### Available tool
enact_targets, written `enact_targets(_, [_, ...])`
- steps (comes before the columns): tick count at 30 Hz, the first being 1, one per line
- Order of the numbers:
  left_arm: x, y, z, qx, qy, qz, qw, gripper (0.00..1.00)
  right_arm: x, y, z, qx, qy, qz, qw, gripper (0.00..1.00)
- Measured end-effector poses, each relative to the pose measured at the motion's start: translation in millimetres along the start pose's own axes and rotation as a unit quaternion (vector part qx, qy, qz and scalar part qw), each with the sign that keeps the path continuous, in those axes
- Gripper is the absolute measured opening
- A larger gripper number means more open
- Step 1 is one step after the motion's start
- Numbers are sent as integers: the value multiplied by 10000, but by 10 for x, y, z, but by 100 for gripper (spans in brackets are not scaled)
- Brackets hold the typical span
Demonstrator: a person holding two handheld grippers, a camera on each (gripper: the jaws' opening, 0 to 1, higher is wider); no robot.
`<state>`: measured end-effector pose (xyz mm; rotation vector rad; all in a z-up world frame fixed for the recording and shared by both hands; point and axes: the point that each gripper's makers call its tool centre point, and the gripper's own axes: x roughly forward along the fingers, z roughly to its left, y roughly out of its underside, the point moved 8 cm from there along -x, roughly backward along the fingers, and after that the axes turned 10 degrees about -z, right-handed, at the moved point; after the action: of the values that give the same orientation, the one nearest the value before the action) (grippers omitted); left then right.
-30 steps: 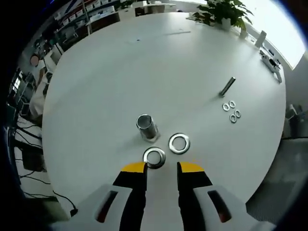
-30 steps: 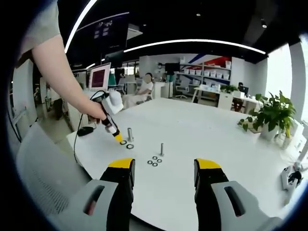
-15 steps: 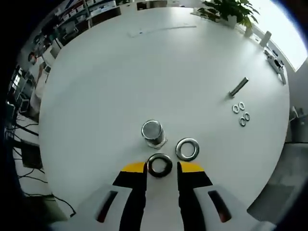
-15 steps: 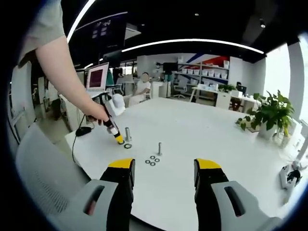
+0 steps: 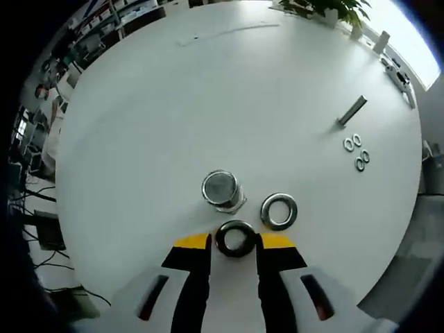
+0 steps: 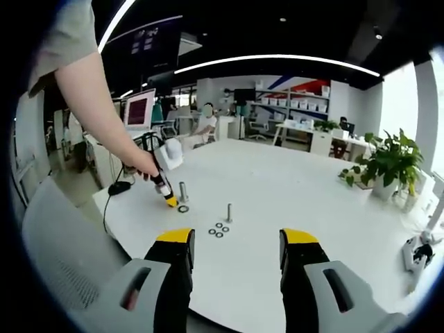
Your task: Place the washer onto the threaded stud by aligning its center hole with the stud, sliding it down to the base, and recovering from edge contact or off-axis alignment until the washer reaches the visible bottom stop.
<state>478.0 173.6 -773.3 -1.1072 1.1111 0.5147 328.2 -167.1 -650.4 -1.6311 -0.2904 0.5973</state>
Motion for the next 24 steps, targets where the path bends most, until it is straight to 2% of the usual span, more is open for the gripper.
enact_targets(2, [15, 10, 12, -123, 66, 42, 9999, 24, 0, -2, -2, -2, 12, -8, 10000, 51])
enact_targets(24, [71, -30, 82, 420, 304, 67, 9986, 25, -2, 2, -2, -20, 28, 23, 10000, 50])
